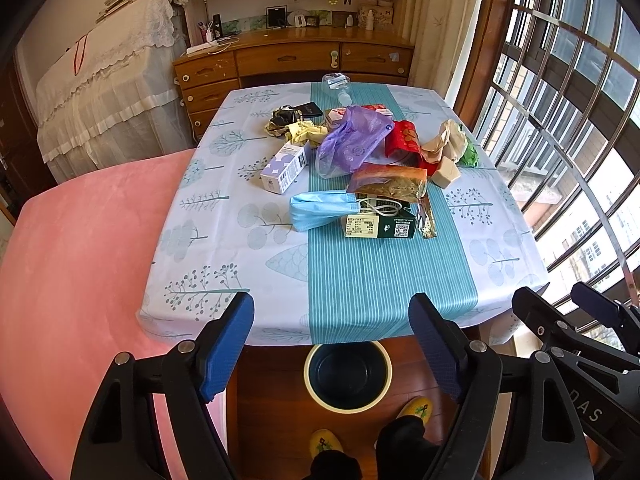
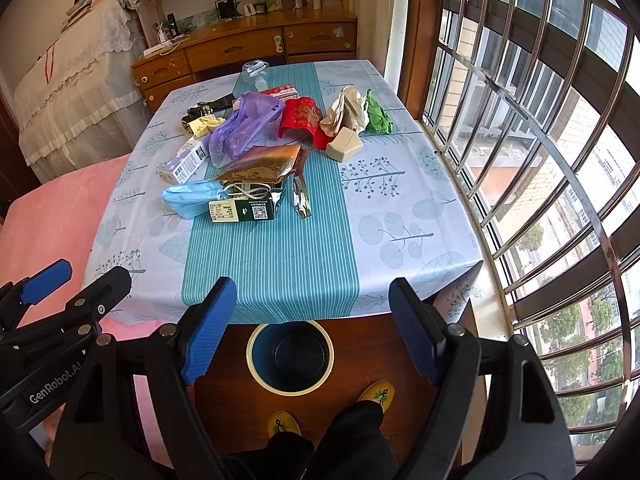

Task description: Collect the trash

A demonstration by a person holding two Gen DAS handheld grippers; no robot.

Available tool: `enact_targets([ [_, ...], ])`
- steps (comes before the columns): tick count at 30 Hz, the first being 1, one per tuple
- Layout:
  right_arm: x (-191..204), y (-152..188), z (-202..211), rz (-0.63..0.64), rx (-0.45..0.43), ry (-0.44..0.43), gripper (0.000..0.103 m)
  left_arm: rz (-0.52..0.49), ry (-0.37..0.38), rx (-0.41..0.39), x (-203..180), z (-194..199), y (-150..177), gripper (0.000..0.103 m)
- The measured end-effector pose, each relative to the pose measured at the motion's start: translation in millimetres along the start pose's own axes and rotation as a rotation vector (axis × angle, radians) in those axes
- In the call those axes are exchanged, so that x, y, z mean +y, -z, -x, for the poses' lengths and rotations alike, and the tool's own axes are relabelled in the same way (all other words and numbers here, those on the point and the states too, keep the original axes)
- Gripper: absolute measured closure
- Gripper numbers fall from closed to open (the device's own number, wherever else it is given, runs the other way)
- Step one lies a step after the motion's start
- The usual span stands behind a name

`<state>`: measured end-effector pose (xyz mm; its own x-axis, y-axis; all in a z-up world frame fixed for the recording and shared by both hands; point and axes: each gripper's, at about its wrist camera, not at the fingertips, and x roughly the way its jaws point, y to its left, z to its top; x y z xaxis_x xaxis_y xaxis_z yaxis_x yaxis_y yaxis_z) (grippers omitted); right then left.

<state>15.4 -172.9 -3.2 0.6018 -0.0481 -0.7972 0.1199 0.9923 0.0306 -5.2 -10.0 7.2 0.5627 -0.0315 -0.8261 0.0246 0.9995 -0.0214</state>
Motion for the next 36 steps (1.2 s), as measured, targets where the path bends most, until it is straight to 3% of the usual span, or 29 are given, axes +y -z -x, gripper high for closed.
enact_targets([
  [36, 10, -6, -9, -0.006, 0.001, 0.005, 0.026, -0.008, 0.032, -0.003, 2, -2, -6, 0.022],
])
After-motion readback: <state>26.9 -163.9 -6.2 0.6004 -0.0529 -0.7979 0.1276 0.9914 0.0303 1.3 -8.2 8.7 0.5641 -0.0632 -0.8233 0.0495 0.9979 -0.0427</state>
